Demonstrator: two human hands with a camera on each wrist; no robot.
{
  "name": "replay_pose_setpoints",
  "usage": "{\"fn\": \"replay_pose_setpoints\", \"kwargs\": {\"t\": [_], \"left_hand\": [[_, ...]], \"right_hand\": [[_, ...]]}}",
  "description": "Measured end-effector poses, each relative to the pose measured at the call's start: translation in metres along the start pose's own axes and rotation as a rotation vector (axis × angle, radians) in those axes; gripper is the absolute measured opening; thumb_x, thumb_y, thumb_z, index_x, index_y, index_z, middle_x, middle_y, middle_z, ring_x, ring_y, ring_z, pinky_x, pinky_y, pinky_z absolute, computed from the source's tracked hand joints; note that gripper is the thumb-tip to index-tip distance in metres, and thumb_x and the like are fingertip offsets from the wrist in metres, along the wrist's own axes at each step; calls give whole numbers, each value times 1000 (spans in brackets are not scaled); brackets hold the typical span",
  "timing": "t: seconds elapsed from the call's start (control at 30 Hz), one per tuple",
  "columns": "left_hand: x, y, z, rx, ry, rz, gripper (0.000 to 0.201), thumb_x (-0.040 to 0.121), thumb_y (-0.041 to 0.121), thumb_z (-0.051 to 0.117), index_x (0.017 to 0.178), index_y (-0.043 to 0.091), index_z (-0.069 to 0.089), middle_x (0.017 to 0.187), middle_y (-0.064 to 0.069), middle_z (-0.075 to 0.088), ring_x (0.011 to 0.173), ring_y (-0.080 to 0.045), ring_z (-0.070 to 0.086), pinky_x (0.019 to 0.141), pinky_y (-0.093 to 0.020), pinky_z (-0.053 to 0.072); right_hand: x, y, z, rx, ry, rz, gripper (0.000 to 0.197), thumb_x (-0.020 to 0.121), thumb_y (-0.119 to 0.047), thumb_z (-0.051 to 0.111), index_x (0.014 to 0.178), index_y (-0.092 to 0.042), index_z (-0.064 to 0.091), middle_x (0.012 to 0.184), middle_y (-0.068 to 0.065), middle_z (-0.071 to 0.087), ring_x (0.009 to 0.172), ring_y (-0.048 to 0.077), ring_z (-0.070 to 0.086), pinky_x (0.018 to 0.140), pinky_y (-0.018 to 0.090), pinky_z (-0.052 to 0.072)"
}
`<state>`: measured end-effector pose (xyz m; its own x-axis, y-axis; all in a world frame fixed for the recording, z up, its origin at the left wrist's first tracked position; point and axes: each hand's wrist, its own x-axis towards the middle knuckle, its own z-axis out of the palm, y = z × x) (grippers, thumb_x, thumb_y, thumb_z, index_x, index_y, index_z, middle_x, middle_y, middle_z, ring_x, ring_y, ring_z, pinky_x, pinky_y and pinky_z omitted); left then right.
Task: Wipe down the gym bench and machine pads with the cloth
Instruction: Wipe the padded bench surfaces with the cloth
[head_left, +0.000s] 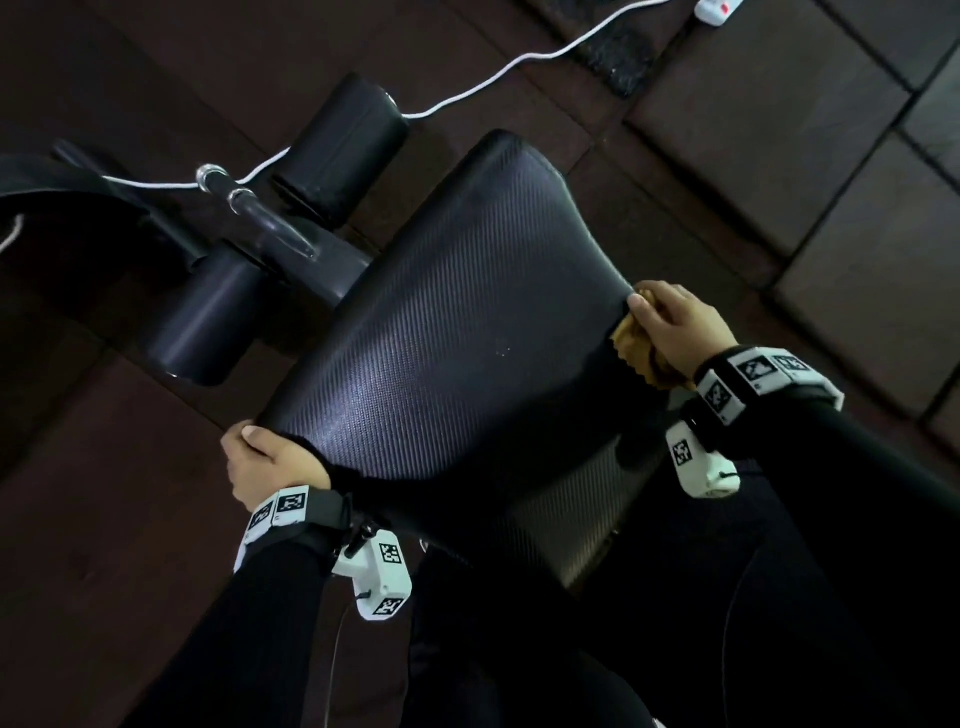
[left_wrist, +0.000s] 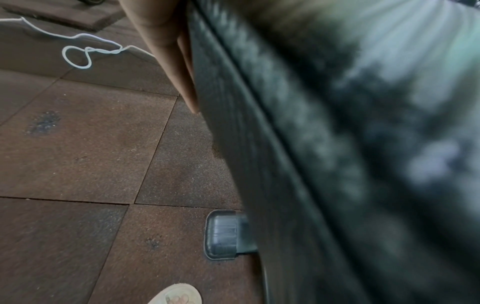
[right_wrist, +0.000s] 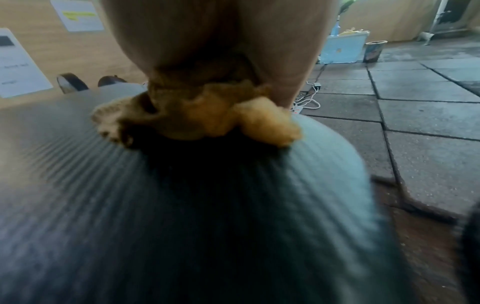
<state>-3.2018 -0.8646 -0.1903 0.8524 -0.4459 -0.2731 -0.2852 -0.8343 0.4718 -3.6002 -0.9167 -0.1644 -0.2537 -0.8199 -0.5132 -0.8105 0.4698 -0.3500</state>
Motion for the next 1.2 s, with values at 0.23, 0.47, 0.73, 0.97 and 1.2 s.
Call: {"fn": "replay_pose_setpoints", "kwargs": {"t": [0.23,0.47,0.73,0.97,1.2], "left_hand": [[4,-2,2,7,7,31,39,96,36,27,118,20,55,109,-21,63,100,-41,56,83,-43,41],[9,-9,2,31,-12,78,43,93,40,23,116,18,52,105,-24,63,96,-44,56,79,-44,41],[8,-7,-1,50,-32,80,41,97,36,24,120,16,51,108,-29,61,95,-49,54,69,-38,25],[8,-8,-4,42,-63,133,42,99,34,25,124,10,49,111,-31,59,98,-49,53,70,-38,26],[4,-6,-9,41,-80,171,42,101,33,26,127,8,49,116,-29,59,102,-46,52,70,-35,22]], "right_hand": [[21,-36,3,-26,-5,-10,42,95,-49,35,132,-31,46,134,1,49,118,27,50,96,34,36],[-17,12,3,54,46,-22,39,94,-45,44,130,-30,49,132,1,50,118,24,50,97,32,36],[-64,55,21,299,114,285,44,96,-46,41,136,-29,38,128,12,55,117,33,51,98,36,36],[-128,27,74,503,221,419,65,96,-39,45,149,-24,11,140,19,43,122,36,47,98,33,35],[-217,-5,138,620,71,436,70,95,-37,47,150,-23,5,145,13,35,127,25,42,91,16,27]]}}
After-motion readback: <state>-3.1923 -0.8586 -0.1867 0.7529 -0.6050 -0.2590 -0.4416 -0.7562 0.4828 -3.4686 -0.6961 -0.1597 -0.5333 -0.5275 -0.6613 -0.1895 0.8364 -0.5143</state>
